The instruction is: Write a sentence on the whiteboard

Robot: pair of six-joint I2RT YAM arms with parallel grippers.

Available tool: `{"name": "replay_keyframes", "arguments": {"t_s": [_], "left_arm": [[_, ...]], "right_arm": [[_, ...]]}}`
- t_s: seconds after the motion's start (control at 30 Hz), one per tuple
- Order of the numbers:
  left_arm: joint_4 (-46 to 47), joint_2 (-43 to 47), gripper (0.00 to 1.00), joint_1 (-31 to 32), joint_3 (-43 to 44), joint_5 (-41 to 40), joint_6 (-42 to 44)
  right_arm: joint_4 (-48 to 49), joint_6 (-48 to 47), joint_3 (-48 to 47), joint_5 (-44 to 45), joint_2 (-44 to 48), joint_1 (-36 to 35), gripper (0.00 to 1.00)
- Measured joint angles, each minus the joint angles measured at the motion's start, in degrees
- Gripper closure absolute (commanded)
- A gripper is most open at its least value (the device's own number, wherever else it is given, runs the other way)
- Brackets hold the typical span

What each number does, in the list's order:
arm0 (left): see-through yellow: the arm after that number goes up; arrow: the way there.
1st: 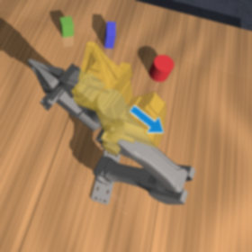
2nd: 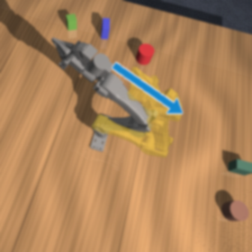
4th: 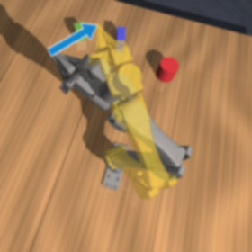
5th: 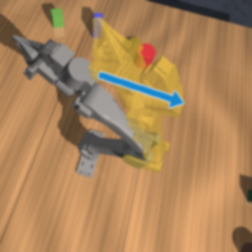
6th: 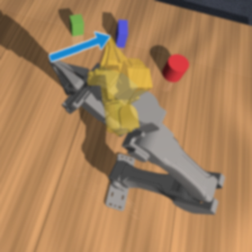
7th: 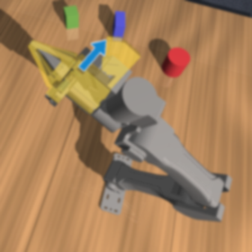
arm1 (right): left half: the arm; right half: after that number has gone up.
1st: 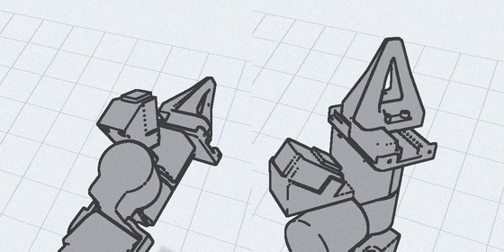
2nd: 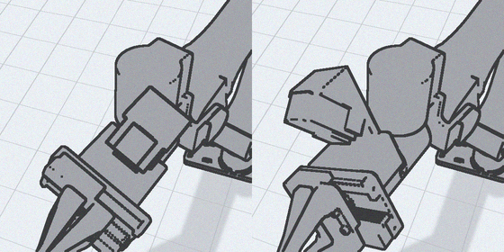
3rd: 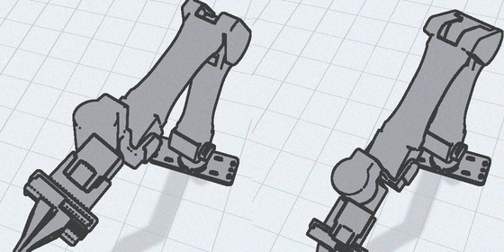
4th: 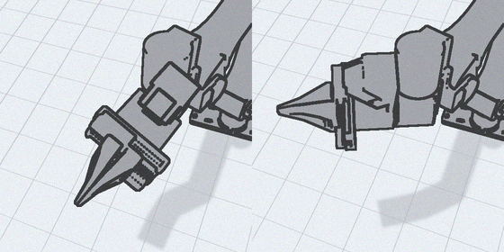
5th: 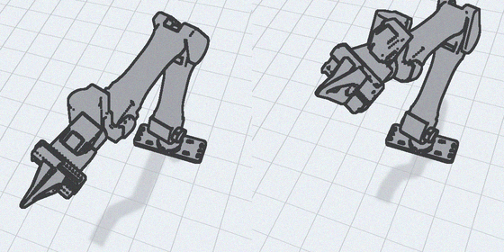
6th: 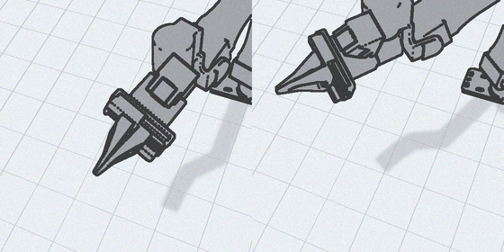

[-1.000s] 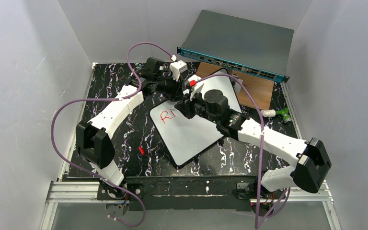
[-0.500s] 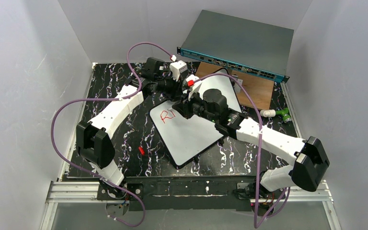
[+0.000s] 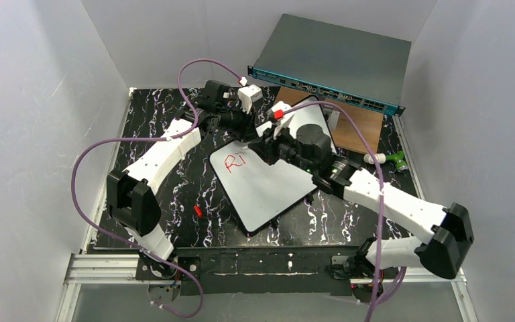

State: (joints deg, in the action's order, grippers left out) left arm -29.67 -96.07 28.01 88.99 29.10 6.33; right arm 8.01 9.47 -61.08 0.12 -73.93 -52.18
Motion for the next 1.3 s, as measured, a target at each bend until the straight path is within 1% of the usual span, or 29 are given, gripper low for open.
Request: {"name": "replay_keyframes", "arguments": {"t_s": [0.13, 0.33, 0.57, 0.7, 0.83, 1.0, 1.3], "left_arm": [[-0.4, 0.0, 1.0, 0.0, 0.2, -0.2, -0.2], [-0.7, 0.0, 1.0, 0.3, 0.5, -0.6, -1.0], [-1.9, -0.2, 1.0, 0.7, 1.7, -1.4, -3.0], [-2.1, -0.2, 1.0, 0.7, 1.6, -2.0, -3.4], [-1.2, 0.1, 1.0, 0.7, 0.7, -2.1, -3.9], [-0.5, 0.1, 1.0, 0.7, 0.4, -2.1, -4.2], [0.3, 0.8, 1.0, 0.7, -0.6, -1.7, -3.9]], "right_arm": [[-1.6, -0.3, 0.0, 1.7, 5.2, 0.0, 0.99], [-2.5, -0.5, 1.1, 4.8, 10.8, 0.0, 0.99], [-8.0, 0.9, 2.8, 8.6, 14.3, 0.0, 0.99], [-8.2, 1.4, 4.3, 9.2, 16.0, 0.0, 0.99], [-5.8, 0.5, 7.4, 8.1, 15.7, 0.0, 0.99], [-1.9, -0.6, 10.9, 4.6, 12.3, 0.0, 0.99], [5.8, -0.5, 11.0, 0.5, 8.0, 0.1, 0.99]]}}
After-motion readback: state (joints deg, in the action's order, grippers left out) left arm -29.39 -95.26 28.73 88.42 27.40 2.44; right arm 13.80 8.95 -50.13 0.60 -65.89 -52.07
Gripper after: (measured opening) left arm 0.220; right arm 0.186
